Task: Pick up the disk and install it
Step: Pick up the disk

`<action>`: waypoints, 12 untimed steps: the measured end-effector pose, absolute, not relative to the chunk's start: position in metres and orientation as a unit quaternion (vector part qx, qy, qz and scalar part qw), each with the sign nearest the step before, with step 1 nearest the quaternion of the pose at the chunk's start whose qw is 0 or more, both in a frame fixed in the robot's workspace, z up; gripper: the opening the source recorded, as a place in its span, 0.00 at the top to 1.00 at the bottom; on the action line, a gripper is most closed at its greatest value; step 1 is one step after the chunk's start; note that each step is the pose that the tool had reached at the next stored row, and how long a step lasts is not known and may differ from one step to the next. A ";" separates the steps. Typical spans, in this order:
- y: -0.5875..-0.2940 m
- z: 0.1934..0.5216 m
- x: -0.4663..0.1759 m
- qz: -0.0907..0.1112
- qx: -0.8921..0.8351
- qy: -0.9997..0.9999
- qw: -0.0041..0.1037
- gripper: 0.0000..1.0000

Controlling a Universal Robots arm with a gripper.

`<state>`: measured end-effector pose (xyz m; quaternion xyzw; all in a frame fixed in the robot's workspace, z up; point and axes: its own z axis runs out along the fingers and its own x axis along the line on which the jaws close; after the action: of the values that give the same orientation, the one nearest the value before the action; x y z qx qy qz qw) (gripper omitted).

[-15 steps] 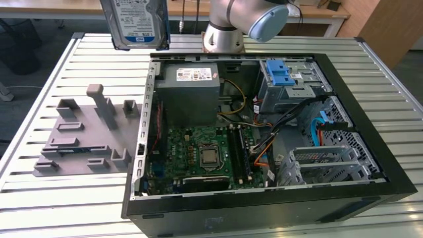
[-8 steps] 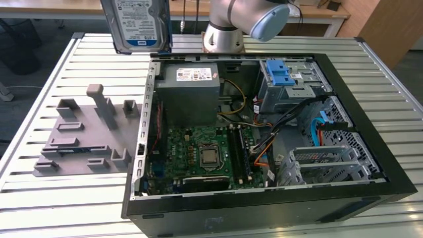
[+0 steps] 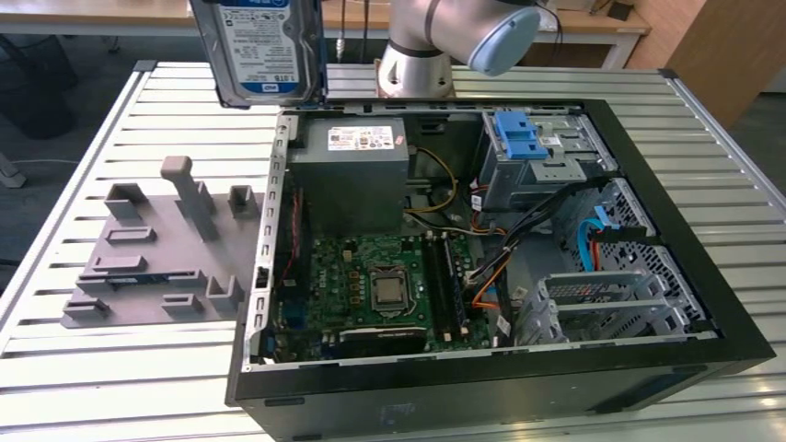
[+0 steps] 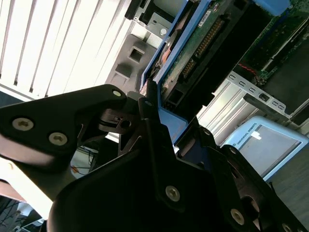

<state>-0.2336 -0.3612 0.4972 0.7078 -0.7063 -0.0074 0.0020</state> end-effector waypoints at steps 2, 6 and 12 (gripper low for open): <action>-0.364 0.497 -0.230 -0.007 0.708 -0.706 0.002 0.64; -0.370 0.497 -0.224 -0.007 0.708 -0.706 0.002 0.64; -0.377 0.497 -0.215 -0.007 0.708 -0.706 0.002 0.64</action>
<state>-0.2147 -0.3773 0.4972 0.7078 -0.7063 -0.0075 0.0019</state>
